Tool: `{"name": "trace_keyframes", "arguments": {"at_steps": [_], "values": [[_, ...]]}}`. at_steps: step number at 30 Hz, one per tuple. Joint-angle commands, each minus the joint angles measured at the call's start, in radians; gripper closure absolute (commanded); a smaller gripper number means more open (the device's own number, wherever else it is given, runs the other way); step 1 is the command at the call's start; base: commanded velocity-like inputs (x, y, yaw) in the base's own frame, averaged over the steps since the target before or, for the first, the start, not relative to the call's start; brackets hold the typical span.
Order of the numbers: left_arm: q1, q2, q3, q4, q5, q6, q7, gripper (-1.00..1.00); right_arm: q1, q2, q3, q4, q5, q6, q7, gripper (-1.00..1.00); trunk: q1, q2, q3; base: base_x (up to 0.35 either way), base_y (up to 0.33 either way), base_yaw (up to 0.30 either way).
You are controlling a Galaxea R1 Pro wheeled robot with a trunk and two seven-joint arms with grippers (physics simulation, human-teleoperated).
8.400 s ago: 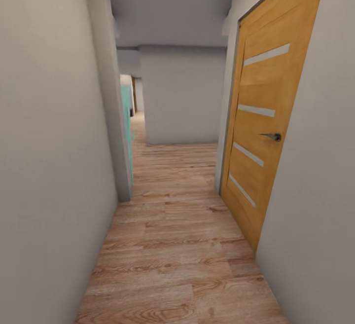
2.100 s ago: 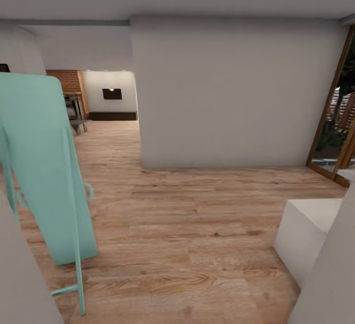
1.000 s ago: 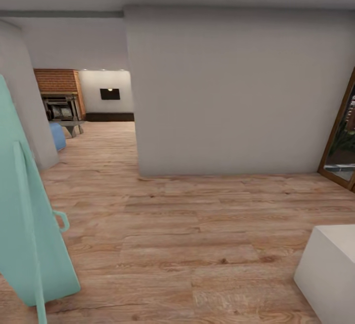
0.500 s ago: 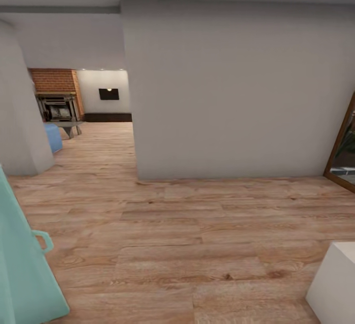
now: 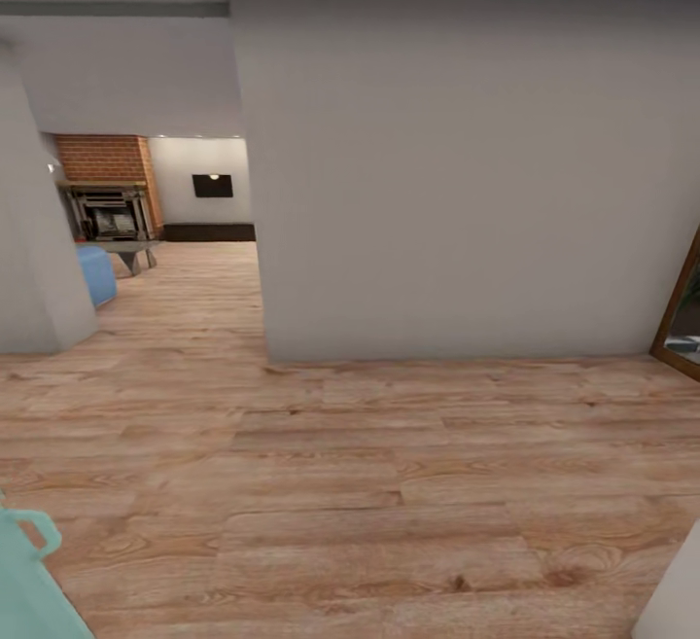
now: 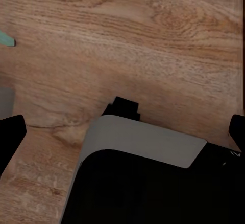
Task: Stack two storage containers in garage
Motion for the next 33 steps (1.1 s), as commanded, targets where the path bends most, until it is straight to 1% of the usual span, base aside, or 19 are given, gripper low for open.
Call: {"name": "trace_keyframes", "arguments": {"at_steps": [1, 27, 30, 33], "values": [[-0.001, 0.0, -0.005, 0.0, 0.007, -0.002, 0.003, -1.0, -0.001, 0.0, 0.006, 0.003, -0.003, -0.006, -0.002, -1.0, 0.001, 0.0, -0.001, 0.326, 0.0, 0.0], [-0.001, 0.001, -0.005, 0.0, 0.007, -0.003, 0.003, -1.0, -0.001, 0.0, 0.006, 0.003, -0.004, -0.005, -0.01, -1.0, 0.001, 0.0, -0.001, 0.326, 0.0, 0.0], [-0.001, 0.001, -0.005, 0.0, 0.007, -0.003, 0.003, -1.0, -0.001, 0.009, 0.005, 0.003, -0.005, 0.002, -0.01, -1.0, 0.001, 0.0, -0.001, 0.326, 0.0, 0.0], [-0.001, 0.001, -0.005, 0.0, 0.007, -0.003, 0.003, -1.0, -0.001, 0.012, 0.004, 0.003, -0.006, 0.005, -0.01, -1.0, 0.001, 0.0, -0.001, 0.326, 0.0, 0.0]]}}
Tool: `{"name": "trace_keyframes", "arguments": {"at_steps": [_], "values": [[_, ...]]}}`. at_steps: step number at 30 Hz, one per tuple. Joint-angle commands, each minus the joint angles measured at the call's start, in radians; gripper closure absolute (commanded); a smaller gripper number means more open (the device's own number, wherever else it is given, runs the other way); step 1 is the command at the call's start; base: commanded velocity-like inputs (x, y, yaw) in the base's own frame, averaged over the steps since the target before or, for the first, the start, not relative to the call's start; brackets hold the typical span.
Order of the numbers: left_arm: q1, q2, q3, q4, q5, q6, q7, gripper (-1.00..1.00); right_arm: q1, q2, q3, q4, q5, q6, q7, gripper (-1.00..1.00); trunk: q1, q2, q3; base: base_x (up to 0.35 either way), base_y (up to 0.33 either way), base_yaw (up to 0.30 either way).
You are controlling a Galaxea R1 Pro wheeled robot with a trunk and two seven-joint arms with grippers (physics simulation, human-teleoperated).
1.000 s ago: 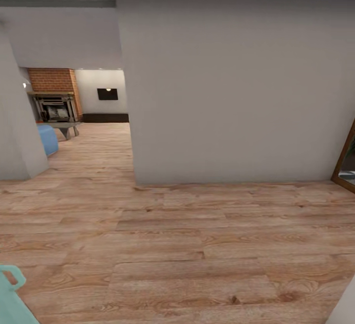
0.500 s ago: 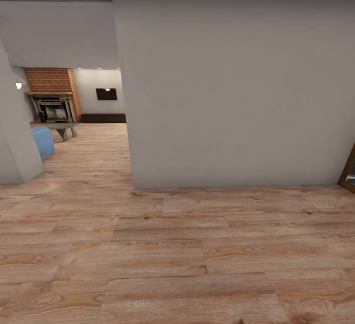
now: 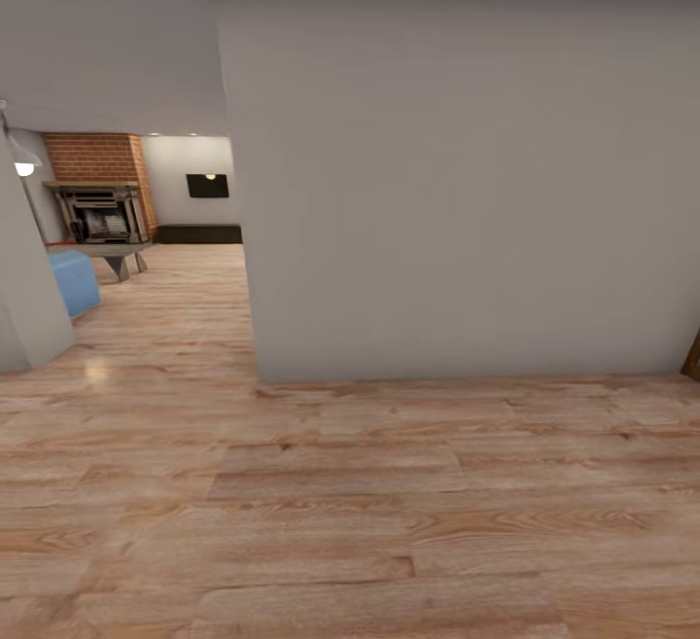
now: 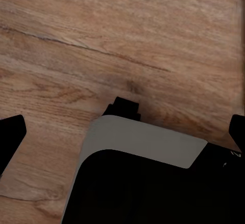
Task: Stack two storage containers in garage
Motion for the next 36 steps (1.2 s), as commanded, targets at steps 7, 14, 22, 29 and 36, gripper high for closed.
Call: {"name": "trace_keyframes", "arguments": {"at_steps": [7, 14, 22, 29, 36], "values": [[-0.001, 0.0, -0.005, 0.0, 0.007, -0.002, 0.003, -1.0, -0.001, 0.002, 0.004, 0.003, -0.006, -0.011, -0.002, -1.0, 0.001, -0.001, -0.001, 0.326, 0.0, 0.0], [0.0, 0.0, -0.005, 0.0, 0.007, -0.003, 0.003, -1.0, -0.001, -0.006, 0.003, 0.003, -0.011, -0.019, -0.002, -1.0, 0.001, -0.001, -0.001, 0.326, 0.0, 0.115], [-0.001, 0.0, -0.005, 0.0, 0.007, -0.004, 0.003, -1.0, -0.001, -0.007, 0.003, 0.003, -0.01, -0.021, -0.002, -1.0, 0.001, -0.001, -0.001, 0.326, 0.0, 0.262], [-0.001, 0.0, -0.005, 0.0, 0.007, -0.004, 0.003, -1.0, -0.001, -0.008, 0.003, 0.003, -0.01, -0.022, -0.002, -1.0, 0.001, -0.001, -0.001, 0.326, 0.0, 0.273], [0.0, 0.0, -0.005, 0.0, 0.007, -0.003, 0.003, -1.0, -0.001, -0.009, 0.003, 0.003, -0.002, -0.033, -0.002, -1.0, 0.001, -0.001, -0.001, 0.326, 0.0, 0.281]]}}
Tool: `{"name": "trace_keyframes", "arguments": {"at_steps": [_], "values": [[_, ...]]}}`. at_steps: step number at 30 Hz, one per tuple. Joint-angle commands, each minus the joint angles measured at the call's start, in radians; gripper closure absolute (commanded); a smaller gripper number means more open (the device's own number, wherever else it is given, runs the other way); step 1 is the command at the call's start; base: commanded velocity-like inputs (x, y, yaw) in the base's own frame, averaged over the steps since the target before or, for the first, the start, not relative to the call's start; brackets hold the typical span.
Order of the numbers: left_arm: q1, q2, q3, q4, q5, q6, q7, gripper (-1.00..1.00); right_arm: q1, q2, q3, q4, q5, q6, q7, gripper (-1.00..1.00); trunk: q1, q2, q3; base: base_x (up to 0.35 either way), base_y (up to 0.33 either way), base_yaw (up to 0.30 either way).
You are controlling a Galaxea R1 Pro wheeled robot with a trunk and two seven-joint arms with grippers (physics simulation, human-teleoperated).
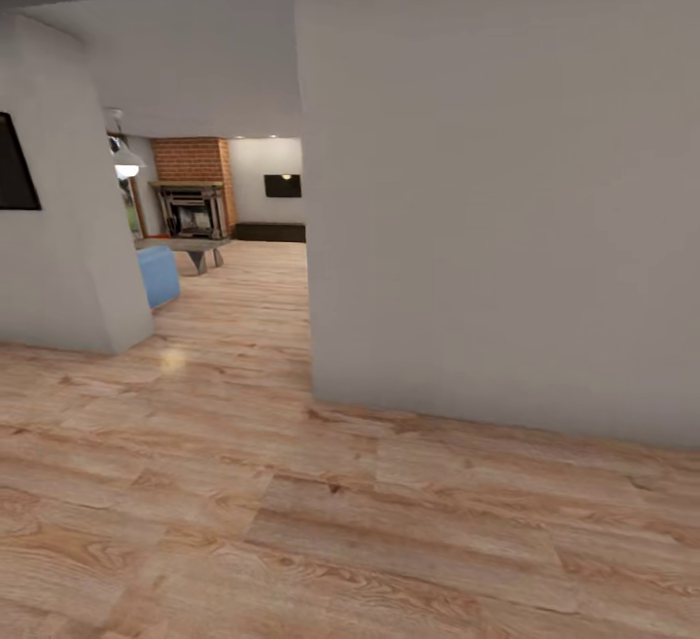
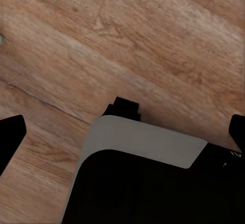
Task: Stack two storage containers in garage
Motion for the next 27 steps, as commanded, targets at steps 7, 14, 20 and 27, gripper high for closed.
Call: {"name": "trace_keyframes", "arguments": {"at_steps": [7, 14, 20, 27], "values": [[-0.001, 0.0, -0.005, 0.001, 0.007, -0.002, 0.003, -1.0, -0.001, -0.001, 0.007, 0.003, -0.001, -0.024, -0.002, -1.0, 0.001, -0.001, -0.001, 0.326, 0.0, 0.292], [-0.001, 0.0, -0.006, 0.001, 0.007, -0.002, 0.003, -1.0, -0.001, -0.001, 0.007, 0.003, -0.006, -0.026, -0.002, -1.0, 0.001, -0.001, -0.001, 0.326, 0.0, 0.298], [-0.001, 0.0, -0.005, 0.001, 0.007, -0.002, 0.003, -1.0, -0.001, -0.001, 0.007, 0.003, -0.006, -0.026, -0.002, -1.0, 0.001, -0.001, -0.001, 0.326, 0.0, 0.298], [-0.001, 0.0, -0.005, 0.001, 0.007, -0.002, 0.003, -1.0, -0.001, -0.001, 0.005, 0.003, -0.008, -0.026, -0.002, -1.0, 0.001, -0.001, -0.001, 0.326, 0.0, 0.298]]}}
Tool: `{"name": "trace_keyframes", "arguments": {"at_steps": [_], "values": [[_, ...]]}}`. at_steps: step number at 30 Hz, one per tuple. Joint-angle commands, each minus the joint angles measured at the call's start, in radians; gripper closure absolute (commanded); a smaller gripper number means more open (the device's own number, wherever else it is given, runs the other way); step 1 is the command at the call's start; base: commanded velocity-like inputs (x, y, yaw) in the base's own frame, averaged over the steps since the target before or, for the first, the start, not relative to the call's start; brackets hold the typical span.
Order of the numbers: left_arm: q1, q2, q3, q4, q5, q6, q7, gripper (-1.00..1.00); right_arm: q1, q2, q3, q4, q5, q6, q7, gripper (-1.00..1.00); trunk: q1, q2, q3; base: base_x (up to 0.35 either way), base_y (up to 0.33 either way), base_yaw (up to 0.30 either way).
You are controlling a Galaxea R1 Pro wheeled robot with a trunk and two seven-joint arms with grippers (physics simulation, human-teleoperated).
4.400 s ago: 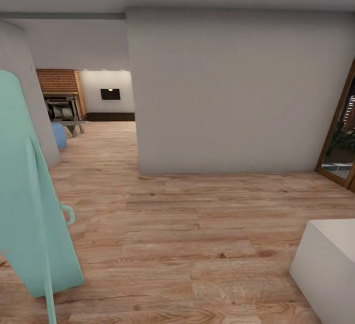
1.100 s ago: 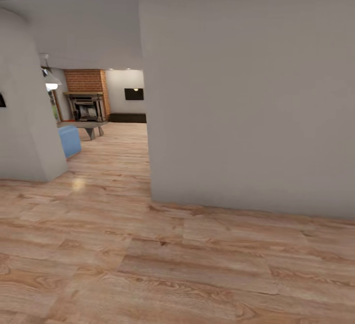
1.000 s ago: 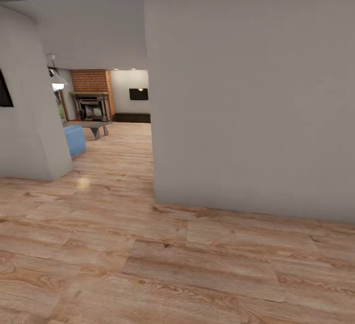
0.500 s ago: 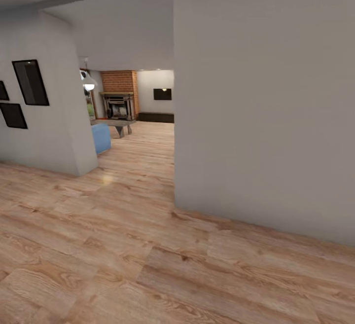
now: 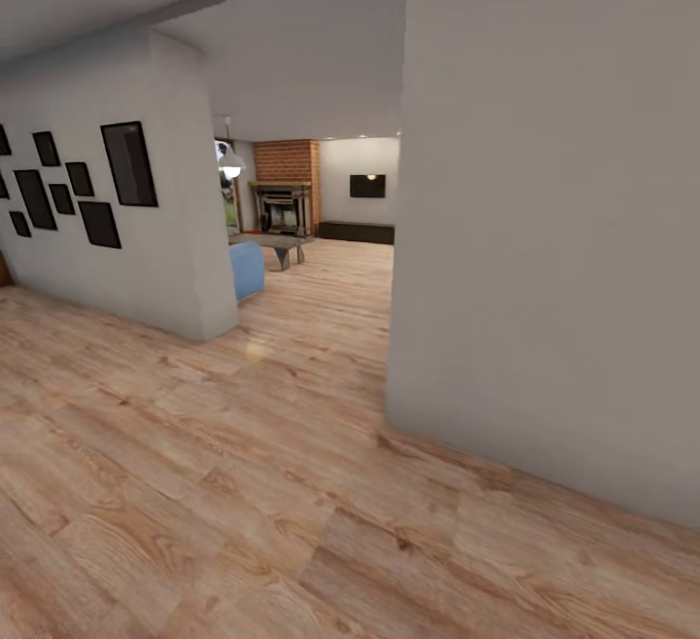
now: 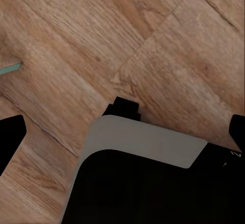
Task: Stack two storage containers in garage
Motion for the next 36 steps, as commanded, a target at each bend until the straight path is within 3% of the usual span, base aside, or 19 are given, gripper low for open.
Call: {"name": "trace_keyframes", "arguments": {"at_steps": [1, 36], "values": [[-0.001, 0.0, -0.005, 0.001, 0.007, -0.002, 0.003, -1.0, -0.001, 0.0, 0.007, 0.003, -0.003, -0.006, -0.002, -1.0, 0.001, -0.001, -0.001, 0.326, 0.0, 0.298], [-0.001, 0.0, -0.006, 0.001, 0.007, -0.001, 0.003, -1.0, -0.001, -0.001, 0.003, 0.003, -0.011, -0.004, 0.004, -1.0, 0.001, -0.001, -0.002, 0.326, 0.0, 0.286]]}}
